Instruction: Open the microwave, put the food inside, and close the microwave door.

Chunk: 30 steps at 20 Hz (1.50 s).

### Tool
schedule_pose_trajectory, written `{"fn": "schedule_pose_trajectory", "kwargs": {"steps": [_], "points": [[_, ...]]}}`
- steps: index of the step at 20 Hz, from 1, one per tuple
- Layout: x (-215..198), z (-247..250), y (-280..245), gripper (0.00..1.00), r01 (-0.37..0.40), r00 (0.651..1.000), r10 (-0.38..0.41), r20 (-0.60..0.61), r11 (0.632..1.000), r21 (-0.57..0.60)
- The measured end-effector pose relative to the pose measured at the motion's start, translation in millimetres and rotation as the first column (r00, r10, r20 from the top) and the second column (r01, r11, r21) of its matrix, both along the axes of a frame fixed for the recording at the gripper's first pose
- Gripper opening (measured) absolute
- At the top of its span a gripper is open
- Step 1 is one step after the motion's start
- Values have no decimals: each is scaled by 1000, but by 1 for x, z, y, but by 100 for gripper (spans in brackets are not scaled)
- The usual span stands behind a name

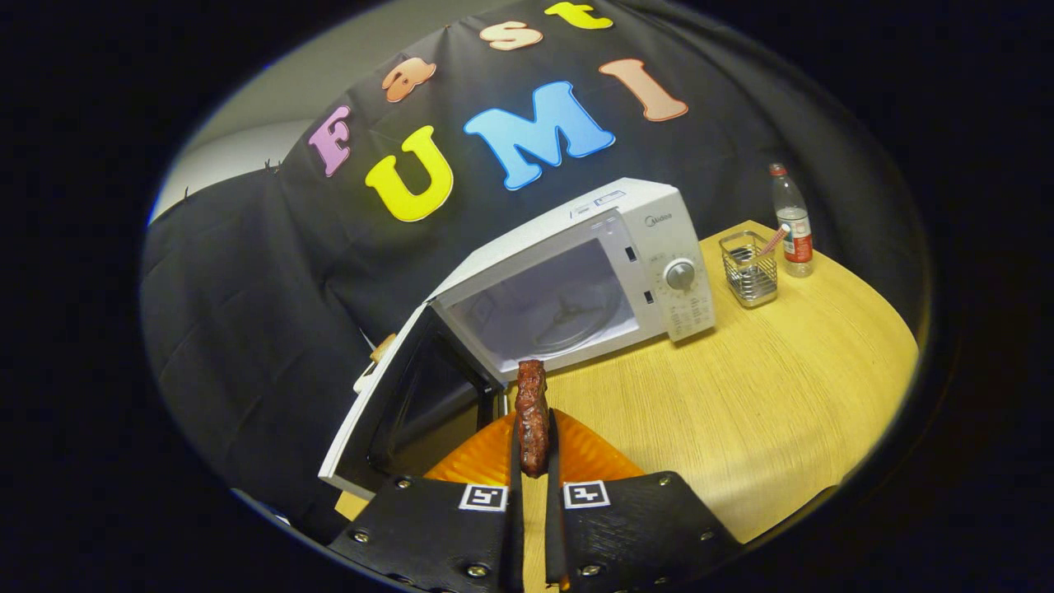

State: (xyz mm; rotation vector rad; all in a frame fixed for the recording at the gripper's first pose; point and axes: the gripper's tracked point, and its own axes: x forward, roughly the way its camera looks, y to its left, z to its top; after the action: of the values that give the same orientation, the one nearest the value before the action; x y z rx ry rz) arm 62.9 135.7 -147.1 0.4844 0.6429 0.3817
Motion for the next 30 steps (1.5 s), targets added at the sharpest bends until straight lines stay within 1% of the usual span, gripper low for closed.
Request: {"fn": "schedule_pose_trajectory", "kwargs": {"steps": [5,9,12,14,16,20,25,30], "points": [[41,-2,35,10,-40,997,41,71,999,-11],[74,-15,53,10,-46,993,48,107,999,-26],[100,-33,59,10,-28,992,33,120,999,-37],[119,-46,62,10,-8,993,11,117,1000,-22],[139,-60,66,10,13,994,-14,106,1000,3],[173,-85,68,10,50,996,-51,80,999,14],[197,-104,79,10,78,994,-80,78,997,30],[208,-120,91,10,71,994,-72,87,997,17]]}}
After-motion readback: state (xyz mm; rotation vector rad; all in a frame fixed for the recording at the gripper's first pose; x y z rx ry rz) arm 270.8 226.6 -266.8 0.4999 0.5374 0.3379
